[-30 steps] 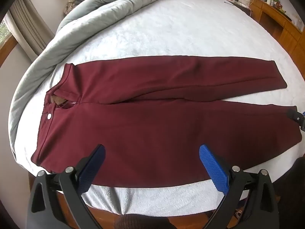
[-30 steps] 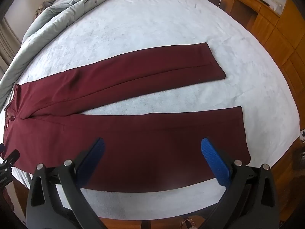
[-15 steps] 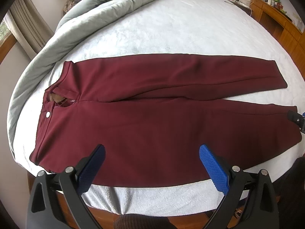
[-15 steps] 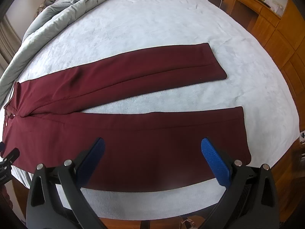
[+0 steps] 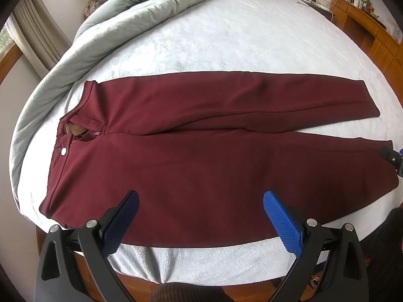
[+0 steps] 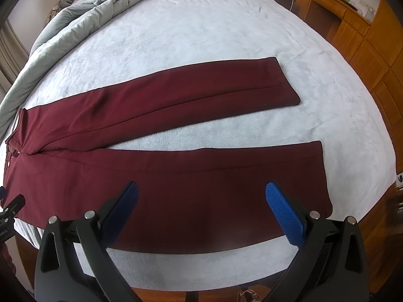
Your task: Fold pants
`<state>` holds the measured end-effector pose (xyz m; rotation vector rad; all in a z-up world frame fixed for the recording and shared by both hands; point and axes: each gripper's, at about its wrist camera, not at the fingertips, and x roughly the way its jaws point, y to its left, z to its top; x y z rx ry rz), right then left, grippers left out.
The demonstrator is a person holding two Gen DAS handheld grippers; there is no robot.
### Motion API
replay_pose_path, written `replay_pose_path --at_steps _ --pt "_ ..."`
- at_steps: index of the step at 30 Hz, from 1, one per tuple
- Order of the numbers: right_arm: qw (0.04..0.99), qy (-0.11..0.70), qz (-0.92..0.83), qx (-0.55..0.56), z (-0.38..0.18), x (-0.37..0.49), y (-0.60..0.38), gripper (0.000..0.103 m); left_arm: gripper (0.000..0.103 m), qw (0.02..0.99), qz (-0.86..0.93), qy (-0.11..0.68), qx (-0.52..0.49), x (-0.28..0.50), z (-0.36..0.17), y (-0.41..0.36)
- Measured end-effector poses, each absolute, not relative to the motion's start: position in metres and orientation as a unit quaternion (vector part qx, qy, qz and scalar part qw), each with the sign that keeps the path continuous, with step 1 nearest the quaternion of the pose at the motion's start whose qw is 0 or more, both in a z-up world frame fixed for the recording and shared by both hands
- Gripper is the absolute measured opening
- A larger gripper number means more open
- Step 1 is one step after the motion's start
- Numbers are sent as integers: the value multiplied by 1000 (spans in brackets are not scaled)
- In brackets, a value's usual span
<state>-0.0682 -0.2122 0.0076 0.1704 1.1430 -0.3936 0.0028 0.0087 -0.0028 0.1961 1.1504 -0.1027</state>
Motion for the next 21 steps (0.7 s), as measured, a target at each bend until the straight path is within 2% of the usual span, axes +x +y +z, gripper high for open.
replay_pose_path --at_steps 21 --pt "818 540 -181 79 5 -65 -210 101 99 833 -46 542 97 5 -1 7"
